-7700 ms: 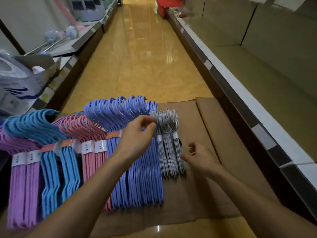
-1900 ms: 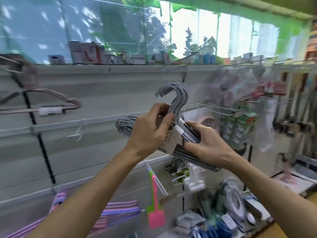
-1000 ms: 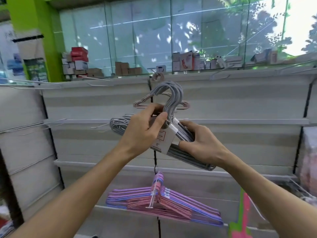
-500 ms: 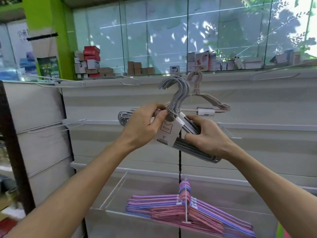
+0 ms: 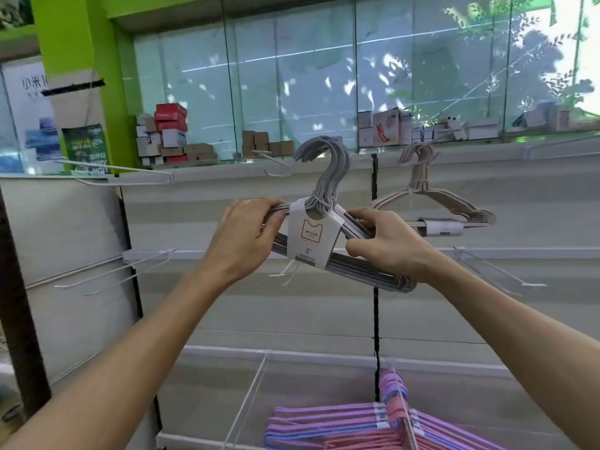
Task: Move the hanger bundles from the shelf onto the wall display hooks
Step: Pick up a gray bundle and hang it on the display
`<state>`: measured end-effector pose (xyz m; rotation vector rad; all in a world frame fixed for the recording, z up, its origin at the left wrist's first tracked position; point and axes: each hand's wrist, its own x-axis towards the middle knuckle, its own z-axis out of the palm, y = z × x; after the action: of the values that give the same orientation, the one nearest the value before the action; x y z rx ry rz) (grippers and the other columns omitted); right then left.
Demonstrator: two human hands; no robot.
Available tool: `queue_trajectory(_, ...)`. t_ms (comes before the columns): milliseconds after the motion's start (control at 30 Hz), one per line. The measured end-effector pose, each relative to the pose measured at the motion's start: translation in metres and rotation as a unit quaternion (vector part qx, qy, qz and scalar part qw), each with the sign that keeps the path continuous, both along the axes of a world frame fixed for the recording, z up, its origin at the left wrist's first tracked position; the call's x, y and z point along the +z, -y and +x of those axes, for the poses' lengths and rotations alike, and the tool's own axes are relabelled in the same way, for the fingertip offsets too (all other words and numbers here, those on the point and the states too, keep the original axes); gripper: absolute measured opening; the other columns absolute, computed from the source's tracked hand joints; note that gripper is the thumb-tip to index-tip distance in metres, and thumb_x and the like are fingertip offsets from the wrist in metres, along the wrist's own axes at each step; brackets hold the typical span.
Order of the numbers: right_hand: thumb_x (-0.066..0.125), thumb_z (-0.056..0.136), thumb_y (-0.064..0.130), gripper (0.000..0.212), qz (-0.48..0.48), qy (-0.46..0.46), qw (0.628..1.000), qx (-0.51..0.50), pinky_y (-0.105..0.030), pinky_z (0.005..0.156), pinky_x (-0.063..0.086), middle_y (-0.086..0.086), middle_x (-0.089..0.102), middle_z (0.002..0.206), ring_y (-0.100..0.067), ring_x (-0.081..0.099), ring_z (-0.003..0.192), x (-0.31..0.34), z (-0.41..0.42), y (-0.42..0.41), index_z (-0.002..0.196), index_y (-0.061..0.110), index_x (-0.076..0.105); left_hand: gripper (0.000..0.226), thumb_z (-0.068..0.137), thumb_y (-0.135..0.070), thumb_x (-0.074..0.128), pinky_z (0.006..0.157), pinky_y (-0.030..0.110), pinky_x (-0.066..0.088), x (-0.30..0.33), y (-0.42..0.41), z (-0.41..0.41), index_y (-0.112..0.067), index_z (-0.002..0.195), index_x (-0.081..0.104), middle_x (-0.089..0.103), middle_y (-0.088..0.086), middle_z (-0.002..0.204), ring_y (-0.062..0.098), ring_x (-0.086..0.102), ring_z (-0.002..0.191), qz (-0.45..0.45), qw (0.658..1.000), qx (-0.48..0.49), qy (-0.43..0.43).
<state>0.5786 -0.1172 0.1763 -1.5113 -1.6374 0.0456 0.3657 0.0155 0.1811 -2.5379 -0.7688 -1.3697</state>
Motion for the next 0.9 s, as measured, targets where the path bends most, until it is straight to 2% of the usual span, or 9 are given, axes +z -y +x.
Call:
queue_trajectory(167, 0.062, 0.066, 0.032, 0.048, -0.008, -0.004, 1.0, 0.005, -0.045, 0.082, 0.059, 0.003, 0.073, 0.09, -0.018, 0.069, 0.084, 0.008, 0.009, -0.043, 0.114, 0.03, 0.063, 0.033, 0.102, -0.034, 0.047, 0.098, 0.047, 0.042, 0.002, -0.043, -0.003, -0.017, 0.126, 0.062, 0.067, 0.003, 0.114, 0.024, 0.055, 0.106, -0.008, 0.999, 0.031, 0.015)
queue_trajectory(300, 0.062, 0.066, 0.031, 0.043, -0.008, -0.005, 1.0, 0.019, -0.051, 0.081, 0.058, -0.001, 0.074, 0.092, -0.029, 0.069, 0.086, 0.014, 0.022, -0.078, 0.109, 0.034, 0.064, 0.029, 0.102, -0.034, 0.048, 0.094, 0.044, 0.045, 0.009, -0.085, 0.0, -0.016, 0.116, 0.066, 0.065, 0.004, 0.111, 0.024, 0.054, 0.105, -0.049, 0.997, 0.005, 0.052)
queue_trajectory(400, 0.063, 0.067, 0.027, 0.045, -0.009, -0.011, 0.999, 0.043, -0.048, 0.076, 0.056, -0.003, 0.075, 0.091, -0.034, 0.067, 0.087, 0.021, 0.034, -0.104, 0.111, 0.039, 0.061, 0.033, 0.104, -0.041, 0.044, 0.092, 0.034, 0.041, 0.011, -0.117, 0.005, -0.019, 0.118, 0.064, 0.061, 0.004, 0.118, 0.021, 0.055, 0.111, -0.175, 0.972, -0.029, 0.152)
queue_trajectory(467, 0.063, 0.068, 0.025, 0.049, -0.009, -0.009, 0.998, 0.055, -0.045, 0.078, 0.057, 0.0, 0.075, 0.092, -0.032, 0.067, 0.088, 0.025, 0.043, -0.122, 0.116, 0.035, 0.063, 0.04, 0.104, -0.048, 0.04, 0.098, 0.038, 0.04, 0.009, -0.136, 0.011, -0.021, 0.128, 0.057, 0.058, 0.004, 0.129, 0.023, 0.052, 0.12, -0.324, 0.91, -0.072, 0.248)
queue_trajectory(533, 0.063, 0.068, 0.025, 0.057, -0.016, -0.007, 0.998, 0.06, -0.04, 0.078, 0.058, 0.001, 0.074, 0.095, -0.028, 0.068, 0.088, 0.029, 0.051, -0.139, 0.124, 0.027, 0.063, 0.04, 0.104, -0.049, 0.039, 0.1, 0.048, 0.044, 0.008, -0.152, 0.017, -0.019, 0.127, 0.054, 0.057, 0.007, 0.129, 0.032, 0.052, 0.122, -0.445, 0.819, -0.128, 0.34)
queue_trajectory(600, 0.064, 0.069, 0.024, 0.061, -0.025, -0.008, 0.998, 0.065, -0.033, 0.072, 0.057, 0.0, 0.073, 0.096, -0.021, 0.067, 0.081, 0.031, 0.057, -0.155, 0.13, 0.022, 0.06, 0.039, 0.103, -0.047, 0.042, 0.101, 0.055, 0.046, 0.008, -0.163, 0.022, -0.014, 0.116, 0.058, 0.057, 0.014, 0.121, 0.04, 0.055, 0.117, -0.51, 0.736, -0.18, 0.407)
queue_trajectory(667, 0.065, 0.075, 0.019, 0.056, -0.034, -0.007, 0.997, 0.072, -0.028, 0.069, 0.055, -0.001, 0.073, 0.097, -0.015, 0.065, 0.077, 0.034, 0.063, -0.168, 0.131, 0.021, 0.059, 0.04, 0.103, -0.047, 0.044, 0.102, 0.061, 0.044, 0.008, -0.173, 0.028, -0.012, 0.105, 0.062, 0.059, 0.018, 0.116, 0.043, 0.057, 0.113, -0.545, 0.681, -0.22, 0.438)
queue_trajectory(800, 0.066, 0.081, 0.015, 0.049, -0.052, -0.001, 0.996, 0.076, -0.024, 0.068, 0.054, 0.001, 0.074, 0.097, -0.01, 0.065, 0.075, 0.041, 0.07, -0.188, 0.128, 0.024, 0.059, 0.055, 0.105, -0.049, 0.032, 0.104, 0.064, 0.041, 0.013, -0.19, 0.043, -0.001, 0.114, 0.059, 0.064, 0.027, 0.122, 0.045, 0.058, 0.114, -0.581, 0.609, -0.299, 0.45)
queue_trajectory(900, 0.066, 0.08, 0.015, 0.045, -0.055, 0.004, 0.996, 0.073, -0.031, 0.07, 0.054, -0.003, 0.074, 0.097, -0.015, 0.063, 0.075, 0.045, 0.074, -0.199, 0.124, 0.027, 0.059, 0.053, 0.106, -0.046, 0.033, 0.088, 0.061, 0.05, 0.017, -0.2, 0.052, 0.001, 0.115, 0.056, 0.064, 0.028, 0.119, 0.045, 0.06, 0.11, -0.583, 0.585, -0.307, 0.474)
